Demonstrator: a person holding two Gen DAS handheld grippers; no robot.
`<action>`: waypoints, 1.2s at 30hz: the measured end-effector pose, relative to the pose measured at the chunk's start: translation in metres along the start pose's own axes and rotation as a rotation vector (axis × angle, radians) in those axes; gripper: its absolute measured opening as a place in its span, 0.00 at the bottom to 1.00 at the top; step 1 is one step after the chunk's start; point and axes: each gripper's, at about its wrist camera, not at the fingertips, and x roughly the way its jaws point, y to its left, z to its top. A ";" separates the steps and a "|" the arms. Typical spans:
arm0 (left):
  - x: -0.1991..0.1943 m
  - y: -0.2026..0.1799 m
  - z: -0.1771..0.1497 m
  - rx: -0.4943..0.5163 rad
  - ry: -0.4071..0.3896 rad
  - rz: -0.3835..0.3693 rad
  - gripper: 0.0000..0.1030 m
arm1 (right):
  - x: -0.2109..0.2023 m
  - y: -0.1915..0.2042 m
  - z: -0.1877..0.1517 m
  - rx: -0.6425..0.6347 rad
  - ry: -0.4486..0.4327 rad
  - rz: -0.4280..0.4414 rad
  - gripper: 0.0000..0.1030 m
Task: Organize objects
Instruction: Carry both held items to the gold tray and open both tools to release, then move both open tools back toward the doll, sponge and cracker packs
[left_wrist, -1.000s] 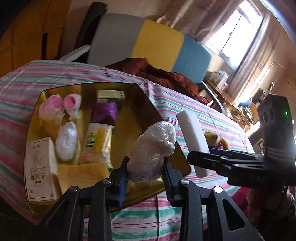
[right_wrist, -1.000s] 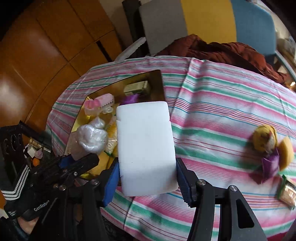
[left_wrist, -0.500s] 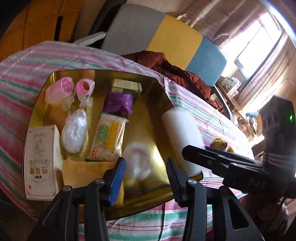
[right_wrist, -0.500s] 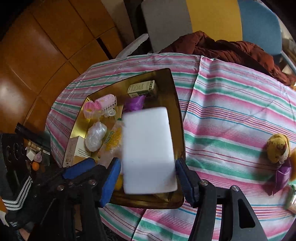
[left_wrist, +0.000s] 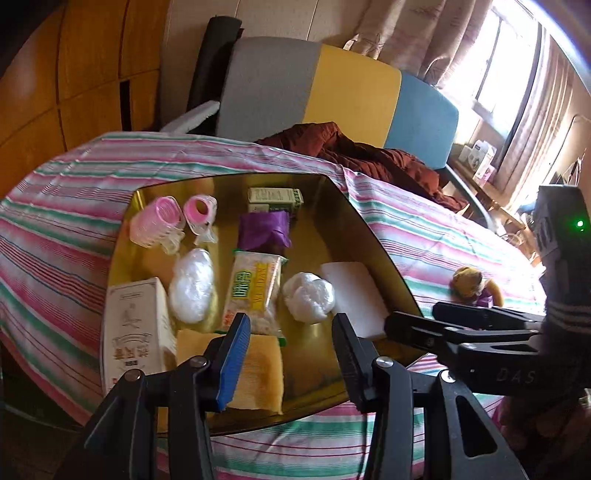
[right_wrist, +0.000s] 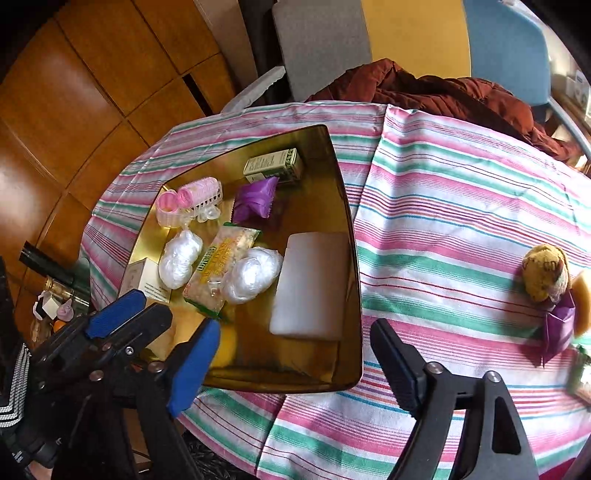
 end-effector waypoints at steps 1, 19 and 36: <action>-0.001 0.000 0.000 0.004 -0.003 0.007 0.45 | -0.001 0.001 -0.001 -0.005 -0.006 -0.007 0.82; -0.015 -0.014 -0.006 0.092 -0.043 0.051 0.45 | -0.026 0.000 -0.008 -0.049 -0.106 -0.126 0.94; -0.007 -0.040 -0.012 0.172 -0.003 0.017 0.45 | -0.056 -0.083 -0.011 0.112 -0.149 -0.231 0.99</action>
